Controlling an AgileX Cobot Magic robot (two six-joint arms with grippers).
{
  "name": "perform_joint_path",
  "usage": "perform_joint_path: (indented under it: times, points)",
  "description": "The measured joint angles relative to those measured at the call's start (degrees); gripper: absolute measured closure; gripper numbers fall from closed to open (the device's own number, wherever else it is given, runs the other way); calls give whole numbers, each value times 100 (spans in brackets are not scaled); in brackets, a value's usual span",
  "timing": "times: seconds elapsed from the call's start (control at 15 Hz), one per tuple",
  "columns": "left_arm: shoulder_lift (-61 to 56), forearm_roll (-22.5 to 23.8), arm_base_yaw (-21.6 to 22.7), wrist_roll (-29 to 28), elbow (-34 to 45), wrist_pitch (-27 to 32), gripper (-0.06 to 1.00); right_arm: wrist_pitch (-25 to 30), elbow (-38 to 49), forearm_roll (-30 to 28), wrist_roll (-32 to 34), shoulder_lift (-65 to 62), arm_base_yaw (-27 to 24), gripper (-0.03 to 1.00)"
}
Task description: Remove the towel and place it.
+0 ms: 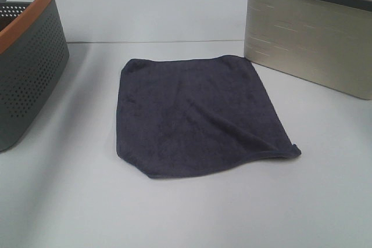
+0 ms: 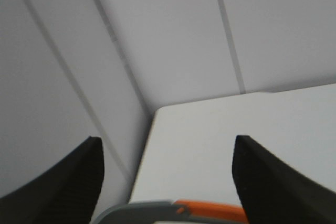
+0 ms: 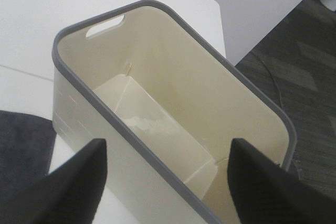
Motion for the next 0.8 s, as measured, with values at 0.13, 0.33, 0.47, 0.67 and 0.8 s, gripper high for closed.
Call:
perform_joint_path:
  times: [0.13,0.33,0.47,0.67,0.8]
  points:
    - [-86,-2366,52,2739,-424,1243,29,-321,0,189,441,0,0,31]
    - [-92,-7523,596,7053,-1725,2177,29,-395,-527,1066,561,138,-40,32]
    - [-115,-8761,951,7603,-2074,2567,29,201,-1089,1730,17,321,-189,32]
    - [-120,-9058,1238,7706,-2172,3432,29,1089,-1621,3363,-1186,372,-722,33]
    - [-126,-9127,1306,7706,-2172,4160,29,1770,-1742,4354,-1919,372,-1375,33]
